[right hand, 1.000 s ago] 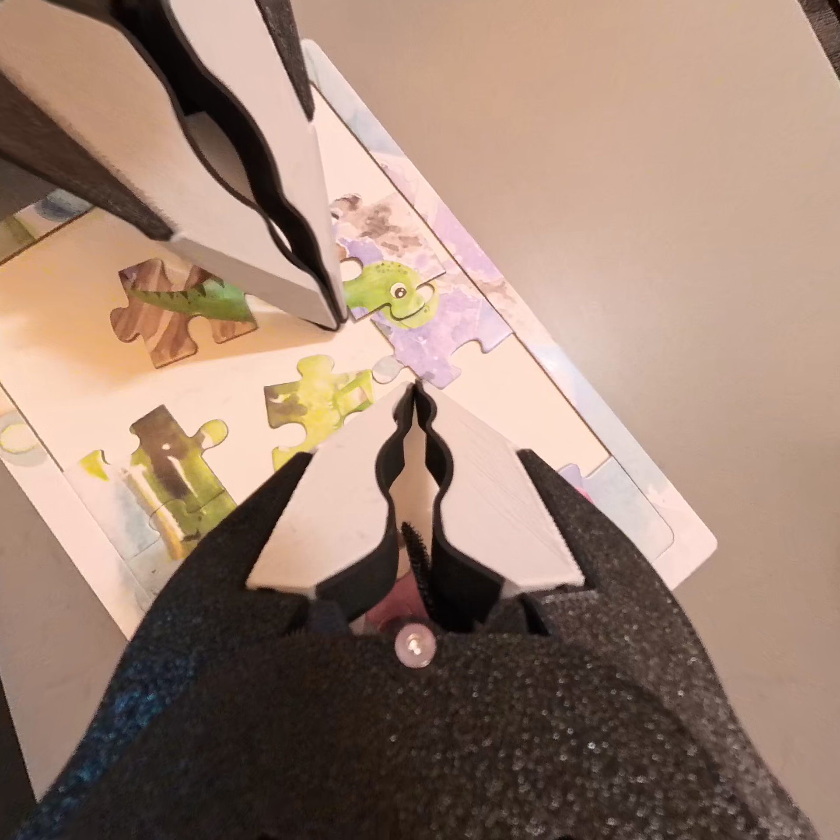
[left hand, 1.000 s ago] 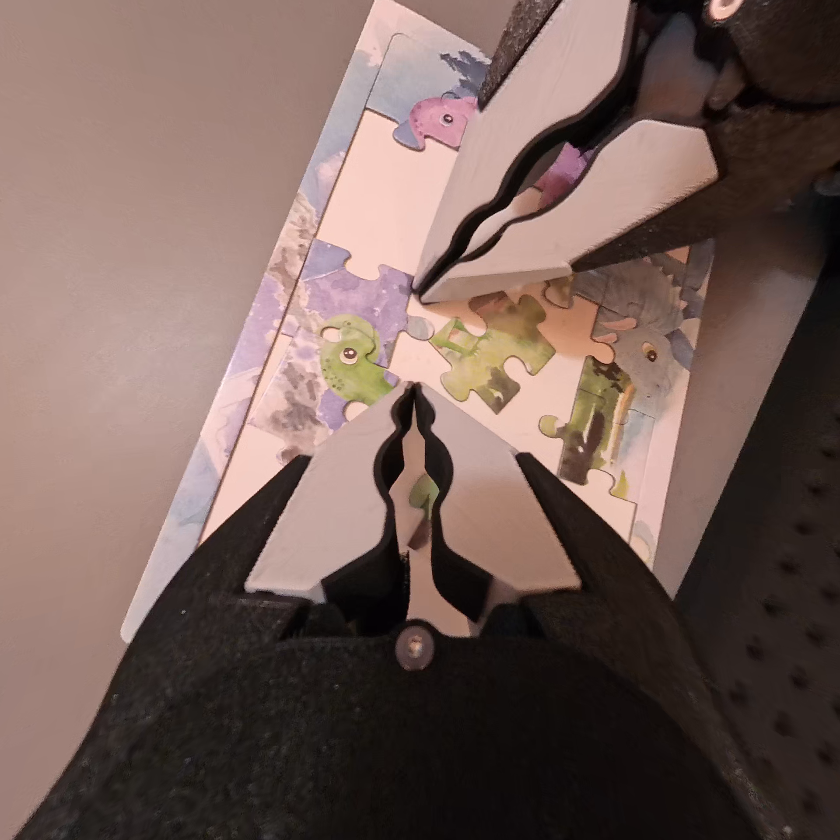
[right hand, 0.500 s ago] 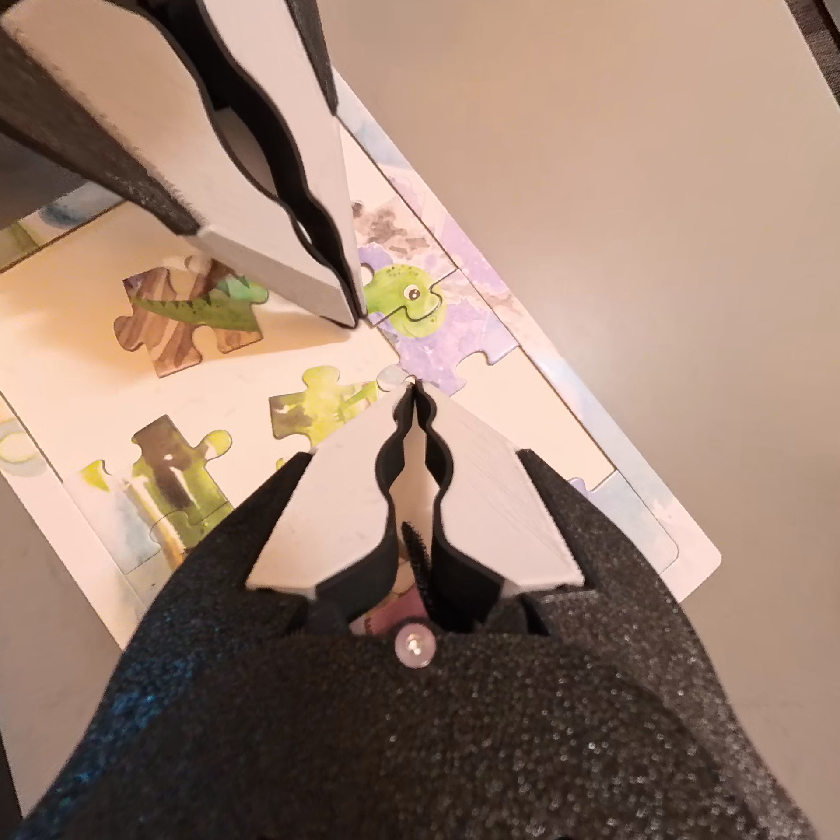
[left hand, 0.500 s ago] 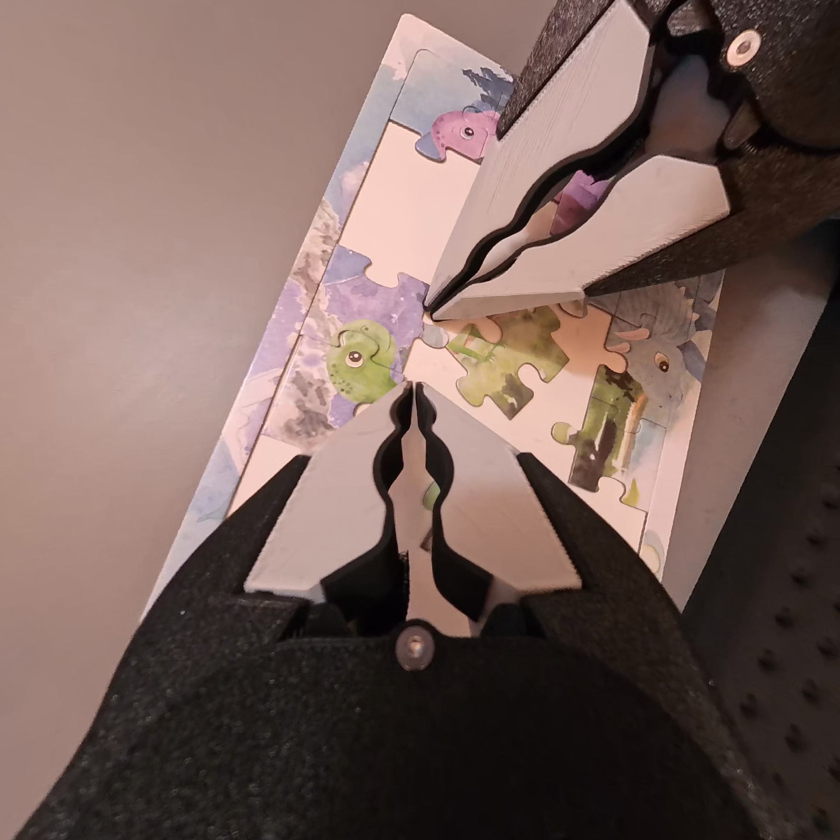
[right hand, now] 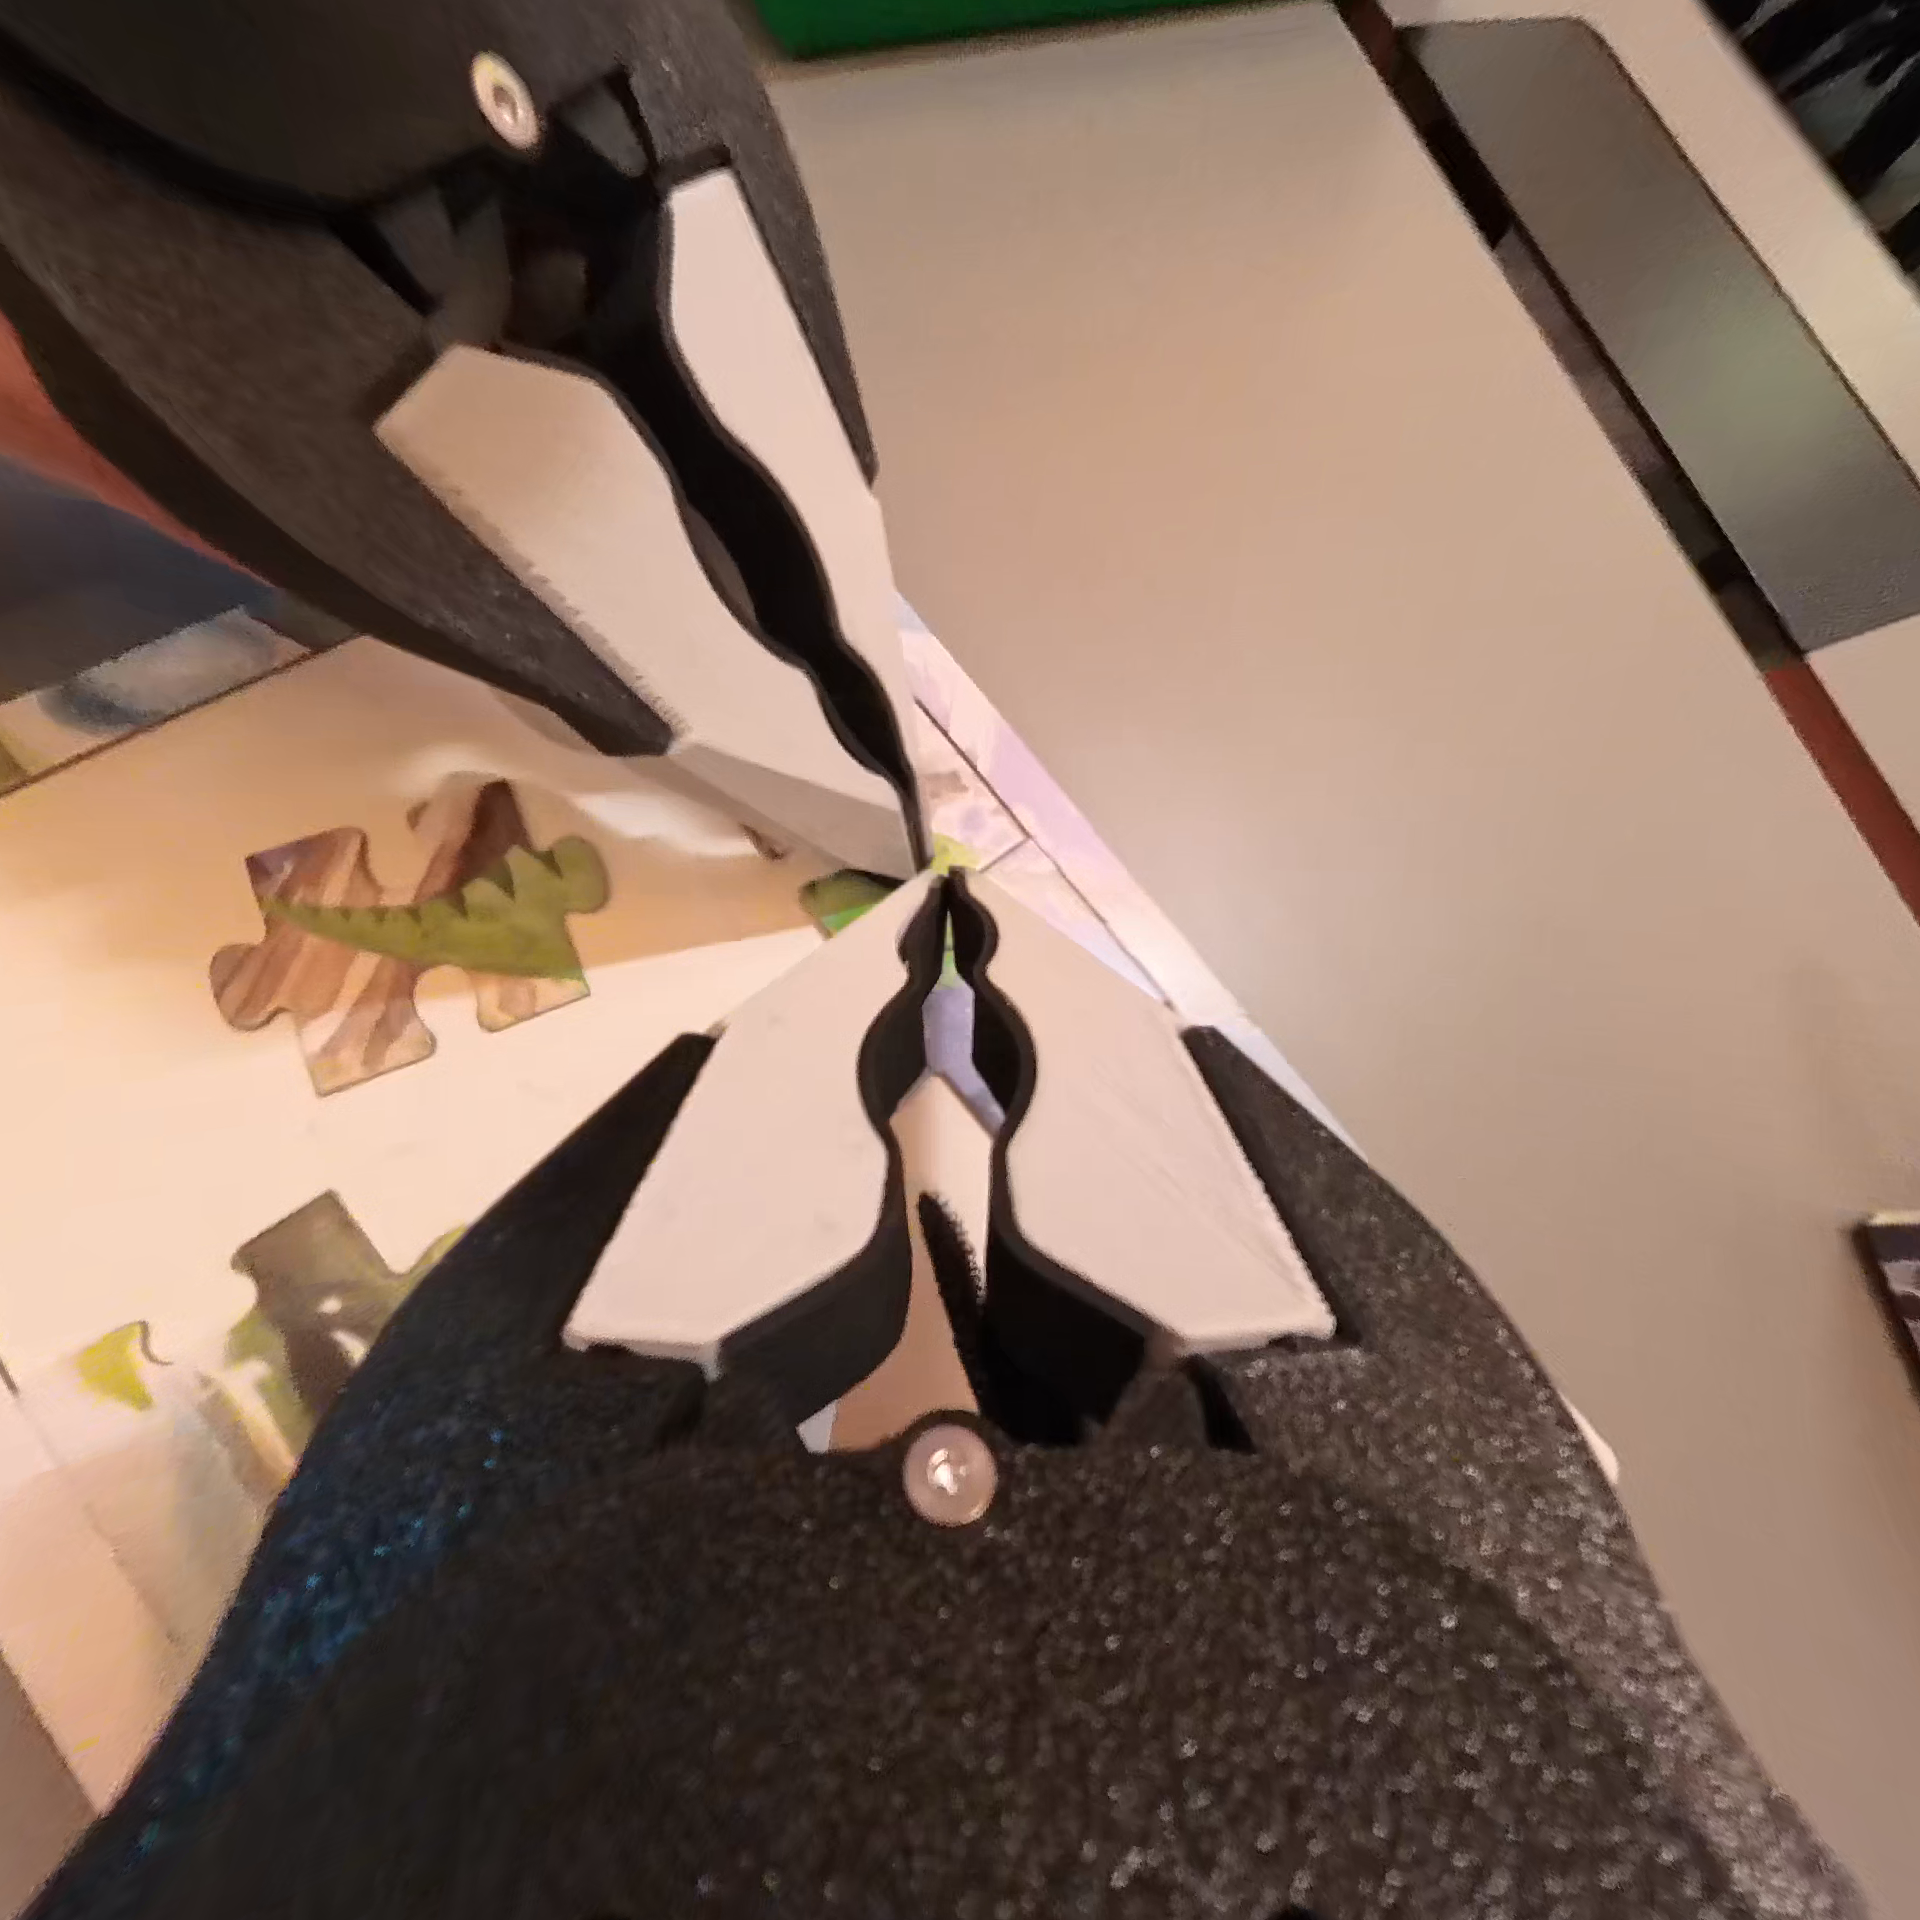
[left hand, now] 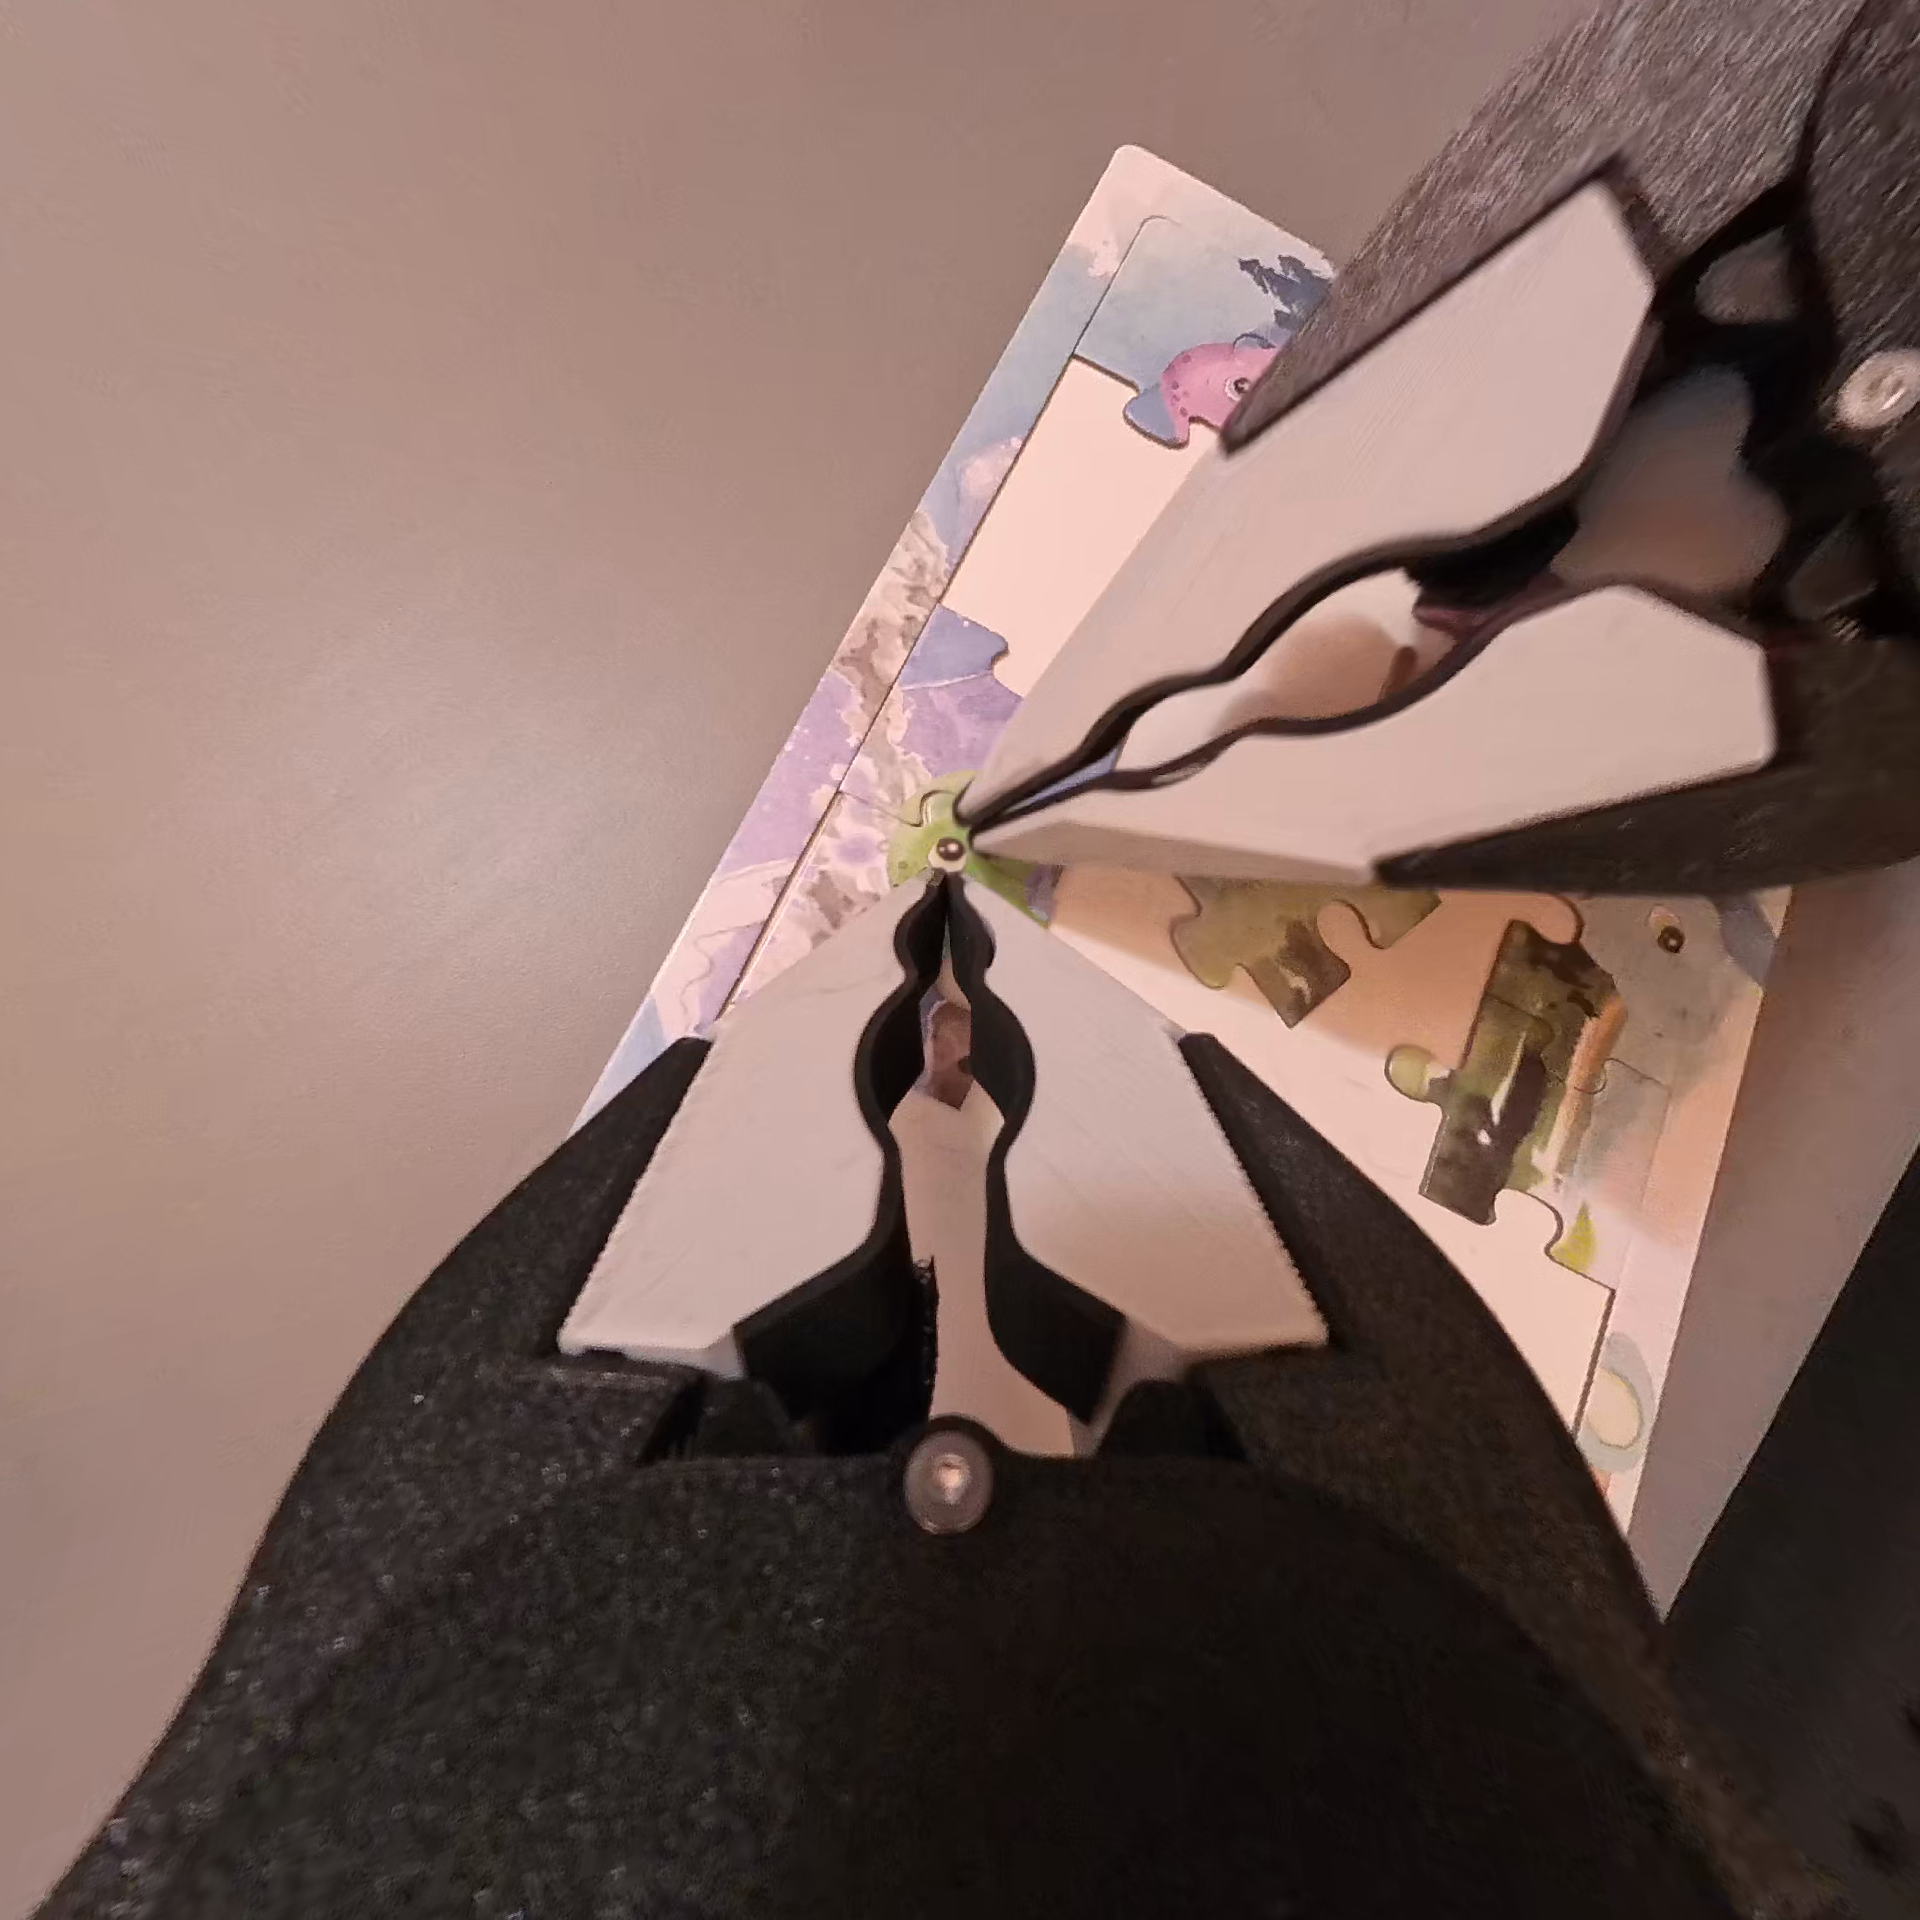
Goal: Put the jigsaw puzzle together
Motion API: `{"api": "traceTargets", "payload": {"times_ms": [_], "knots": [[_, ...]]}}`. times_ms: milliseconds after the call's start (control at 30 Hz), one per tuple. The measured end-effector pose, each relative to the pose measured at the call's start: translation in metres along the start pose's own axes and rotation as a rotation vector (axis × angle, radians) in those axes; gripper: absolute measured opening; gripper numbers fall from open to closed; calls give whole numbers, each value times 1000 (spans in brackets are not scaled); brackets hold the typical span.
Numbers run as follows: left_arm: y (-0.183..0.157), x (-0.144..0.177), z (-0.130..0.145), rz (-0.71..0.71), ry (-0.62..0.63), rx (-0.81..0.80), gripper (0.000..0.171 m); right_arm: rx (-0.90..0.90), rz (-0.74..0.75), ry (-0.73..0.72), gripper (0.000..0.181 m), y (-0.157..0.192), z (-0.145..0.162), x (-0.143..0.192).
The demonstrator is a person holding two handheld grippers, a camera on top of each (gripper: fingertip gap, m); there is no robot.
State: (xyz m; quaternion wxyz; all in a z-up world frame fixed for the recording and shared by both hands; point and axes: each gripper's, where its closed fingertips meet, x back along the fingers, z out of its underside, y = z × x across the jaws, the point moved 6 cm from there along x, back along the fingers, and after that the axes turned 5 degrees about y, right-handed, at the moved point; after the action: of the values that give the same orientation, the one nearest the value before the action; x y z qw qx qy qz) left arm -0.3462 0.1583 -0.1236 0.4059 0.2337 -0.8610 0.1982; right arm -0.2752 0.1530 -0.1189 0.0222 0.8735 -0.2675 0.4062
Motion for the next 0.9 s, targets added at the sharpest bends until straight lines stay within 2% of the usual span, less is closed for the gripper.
{"api": "traceTargets", "payload": {"times_ms": [33, 333, 467, 533, 633, 833, 900], "knots": [[0, 0, 0, 2, 1, 4, 0, 18, 6, 43, 0, 1, 3, -5], [18, 6, 4, -20, -4, 60, 0, -8, -15, 37, 0, 0, 4, -5], [17, 6, 4, -31, 3, 47, 0, 2, 46, -1, 0, -4, -1, 0], [17, 6, 4, -44, 7, 35, 0, 12, 36, 62, 1, -2, 5, -7], [14, 7, 3, -33, 4, 7, 0, 26, 44, 50, 0, -1, 3, -7], [9, 10, 6, -1, 34, -10, 0, -2, 23, 28, 0, -4, 3, -2], [13, 14, 4, -24, 17, -14, 0, 21, -57, -2, 0, 6, 0, 1]]}}
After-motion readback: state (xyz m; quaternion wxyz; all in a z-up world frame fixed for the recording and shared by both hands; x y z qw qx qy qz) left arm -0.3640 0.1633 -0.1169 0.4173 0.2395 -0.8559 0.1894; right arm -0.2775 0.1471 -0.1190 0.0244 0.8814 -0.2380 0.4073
